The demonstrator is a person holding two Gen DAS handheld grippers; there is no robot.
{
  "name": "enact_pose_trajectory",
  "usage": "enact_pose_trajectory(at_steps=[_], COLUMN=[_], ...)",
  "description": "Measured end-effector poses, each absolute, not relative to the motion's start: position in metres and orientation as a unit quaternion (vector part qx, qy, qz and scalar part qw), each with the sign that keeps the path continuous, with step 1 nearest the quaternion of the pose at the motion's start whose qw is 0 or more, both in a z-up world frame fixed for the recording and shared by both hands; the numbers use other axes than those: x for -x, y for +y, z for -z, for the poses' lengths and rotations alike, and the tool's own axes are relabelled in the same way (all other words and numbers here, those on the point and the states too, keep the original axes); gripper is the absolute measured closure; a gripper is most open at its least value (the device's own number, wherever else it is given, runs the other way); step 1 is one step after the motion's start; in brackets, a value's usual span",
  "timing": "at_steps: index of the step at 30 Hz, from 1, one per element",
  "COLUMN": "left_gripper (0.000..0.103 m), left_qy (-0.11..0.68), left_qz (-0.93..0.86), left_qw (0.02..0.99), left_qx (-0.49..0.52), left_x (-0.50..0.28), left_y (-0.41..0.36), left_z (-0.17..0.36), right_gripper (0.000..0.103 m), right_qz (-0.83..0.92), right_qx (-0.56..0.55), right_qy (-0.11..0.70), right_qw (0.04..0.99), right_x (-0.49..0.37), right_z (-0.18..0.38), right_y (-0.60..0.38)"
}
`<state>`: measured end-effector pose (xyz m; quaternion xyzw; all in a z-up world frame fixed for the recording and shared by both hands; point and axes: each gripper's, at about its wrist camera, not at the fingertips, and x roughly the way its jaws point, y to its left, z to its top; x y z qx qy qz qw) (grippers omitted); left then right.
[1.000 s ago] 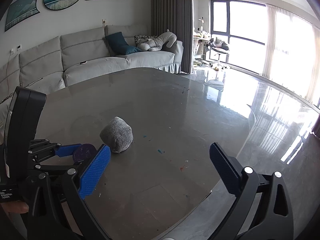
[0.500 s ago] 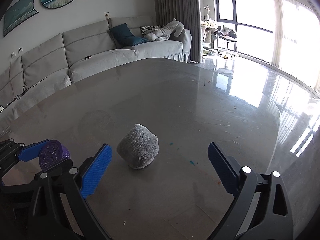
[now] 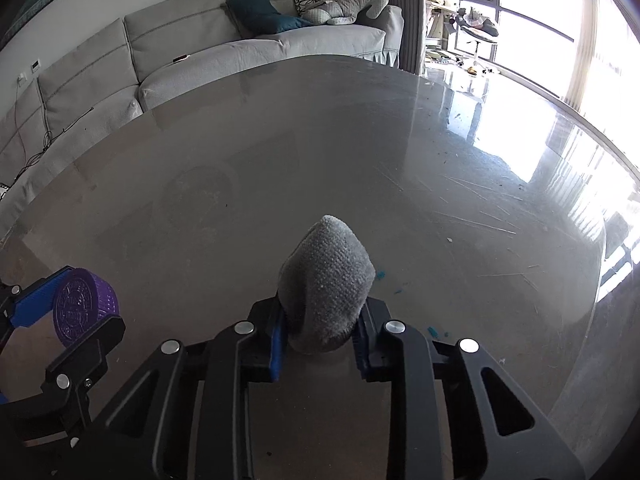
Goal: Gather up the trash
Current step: 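Grasp the grey knit ball with the right tool while left holds the tin, then carry the tin and knit ball over the white bin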
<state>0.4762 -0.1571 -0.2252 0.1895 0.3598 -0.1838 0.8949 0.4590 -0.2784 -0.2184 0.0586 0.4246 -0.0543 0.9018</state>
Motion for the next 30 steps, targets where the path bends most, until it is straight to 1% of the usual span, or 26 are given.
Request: enact_pose_trajectory(at_steps=[2,9,14,21,25,30], left_gripper=[0.058,0.058,0.058,0.058,0.058,0.058], left_qy=[0.361,0.349,0.34,0.333,0.338,0.354], left_qz=[0.185,0.192,0.2,0.219,0.247,0.286], left_qw=[0.895,0.899,0.903,0.903,0.895,0.876], left_qx=[-0.185,-0.179,-0.169,-0.159,-0.155,-0.16], left_x=[-0.476,-0.458,-0.43,-0.375,-0.331,-0.277], left_y=[-0.157,-0.157,-0.159,-0.162,-0.169,-0.193], left_z=[0.224,0.202,0.182,0.165,0.167,0.188], right_gripper=[0.081,0.081,0.081,0.081,0.081,0.081], right_qz=[0.055,0.046,0.048,0.066,0.09,0.117], right_qx=[-0.063,-0.05,-0.069,-0.055,-0.053,-0.069], right_qy=[0.421,0.384,0.35,0.307,0.295,0.322], right_qw=[0.903,0.921,0.933,0.948,0.95,0.937], right_x=[-0.455,-0.421,-0.373,-0.291,-0.236,-0.174], right_z=[0.216,0.177,0.146,0.118,0.118,0.147], right_y=[-0.279,-0.272,-0.269,-0.267,-0.275,-0.294])
